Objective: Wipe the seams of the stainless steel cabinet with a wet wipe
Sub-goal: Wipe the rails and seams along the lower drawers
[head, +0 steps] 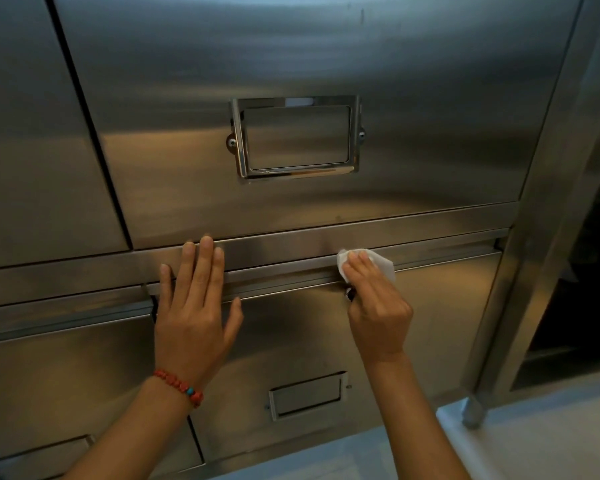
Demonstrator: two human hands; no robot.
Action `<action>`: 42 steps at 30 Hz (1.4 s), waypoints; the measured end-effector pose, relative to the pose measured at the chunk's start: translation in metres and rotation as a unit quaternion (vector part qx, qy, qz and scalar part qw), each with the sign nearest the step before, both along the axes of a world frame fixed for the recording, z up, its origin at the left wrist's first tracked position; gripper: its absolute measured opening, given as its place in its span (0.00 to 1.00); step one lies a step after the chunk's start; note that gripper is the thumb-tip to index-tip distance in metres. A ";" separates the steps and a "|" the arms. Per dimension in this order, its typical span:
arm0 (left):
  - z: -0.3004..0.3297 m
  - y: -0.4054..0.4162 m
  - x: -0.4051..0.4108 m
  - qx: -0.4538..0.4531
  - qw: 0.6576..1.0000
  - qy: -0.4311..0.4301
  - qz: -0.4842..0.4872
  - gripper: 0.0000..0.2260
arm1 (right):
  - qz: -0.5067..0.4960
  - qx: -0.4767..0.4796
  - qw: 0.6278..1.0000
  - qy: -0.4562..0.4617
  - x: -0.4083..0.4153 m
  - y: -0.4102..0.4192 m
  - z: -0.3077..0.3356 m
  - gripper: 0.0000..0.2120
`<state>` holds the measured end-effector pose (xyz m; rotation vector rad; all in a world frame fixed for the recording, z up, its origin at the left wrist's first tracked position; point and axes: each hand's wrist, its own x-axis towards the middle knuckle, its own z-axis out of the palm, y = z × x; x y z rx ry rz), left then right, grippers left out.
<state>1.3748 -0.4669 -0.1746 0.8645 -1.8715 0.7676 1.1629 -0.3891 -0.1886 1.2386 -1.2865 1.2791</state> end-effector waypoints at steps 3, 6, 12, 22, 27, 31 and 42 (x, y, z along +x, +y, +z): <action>0.000 0.000 0.000 0.001 1.000 0.002 -0.001 0.27 | 0.000 -0.012 1.000 -0.028 0.011 -0.005 -0.004 0.14; -0.001 -0.001 0.000 -0.005 1.000 -0.002 0.005 0.27 | 0.015 0.001 1.000 -0.002 0.014 -0.005 -0.004 0.15; 0.000 -0.001 0.001 -0.015 1.000 -0.009 0.006 0.27 | 0.001 -0.007 1.000 0.004 -0.009 0.001 -0.001 0.10; 0.000 -0.003 0.002 -0.019 1.000 -0.016 0.007 0.28 | -0.028 -0.029 0.996 -0.076 -0.024 0.000 -0.005 0.10; -0.001 -0.002 0.001 -0.016 1.000 -0.013 0.004 0.28 | -0.025 -0.025 0.999 -0.040 -0.011 -0.002 -0.005 0.11; 0.000 -0.002 0.001 -0.014 1.000 -0.012 0.003 0.28 | -0.022 0.002 0.999 0.030 -0.027 0.002 -0.004 0.11; 0.000 -0.001 0.001 -0.005 1.000 -0.013 0.006 0.27 | -0.051 0.004 0.998 -0.043 -0.036 0.008 -0.003 0.12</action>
